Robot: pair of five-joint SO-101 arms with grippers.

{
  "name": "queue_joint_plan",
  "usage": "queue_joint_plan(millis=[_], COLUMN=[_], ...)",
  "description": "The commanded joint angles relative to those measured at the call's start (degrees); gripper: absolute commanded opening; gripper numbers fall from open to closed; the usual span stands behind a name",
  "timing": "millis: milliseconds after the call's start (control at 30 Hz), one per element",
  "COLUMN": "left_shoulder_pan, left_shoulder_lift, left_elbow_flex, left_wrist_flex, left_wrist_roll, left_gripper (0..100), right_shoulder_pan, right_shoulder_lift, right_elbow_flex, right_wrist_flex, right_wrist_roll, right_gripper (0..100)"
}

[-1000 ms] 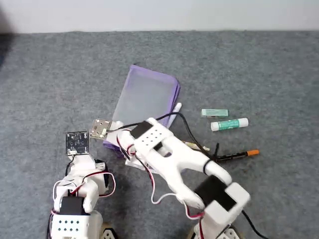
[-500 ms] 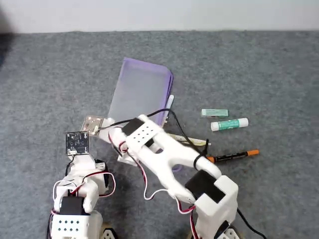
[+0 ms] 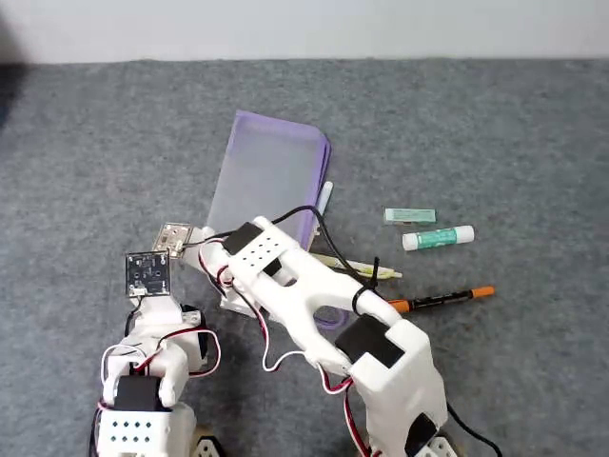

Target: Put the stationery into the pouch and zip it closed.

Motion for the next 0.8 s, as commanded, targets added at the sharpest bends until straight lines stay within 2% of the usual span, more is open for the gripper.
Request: queue_joint_plan(millis=[0,367,500,767], left_shoulder_pan=[-0.26,-0.26,-0.26,-0.26], left_shoulder_lift=[-0.62,-0.62,-0.62,-0.62], left_elbow_flex=[-2.24,-2.24,-2.24,-2.24], left_wrist_flex=[0.0,0.0,0.0,0.0], left_wrist_roll=[0.35,0.35,0.35,0.35], left_gripper=[2,2,2,2], right_shoulder_pan=[0.57,7.43,9.71,9.8], right_shoulder_lift=[-0.57,-0.57,-0.66,-0.66], right_elbow_flex=[-3.96,-9.49,-14.07,-26.02], right_wrist_flex=[2.77,12.44,17.19,28.44], right_wrist_roll=[-2.2,-2.81,-5.8,-9.93], right_gripper=[0.6,0.9,0.9,0.9])
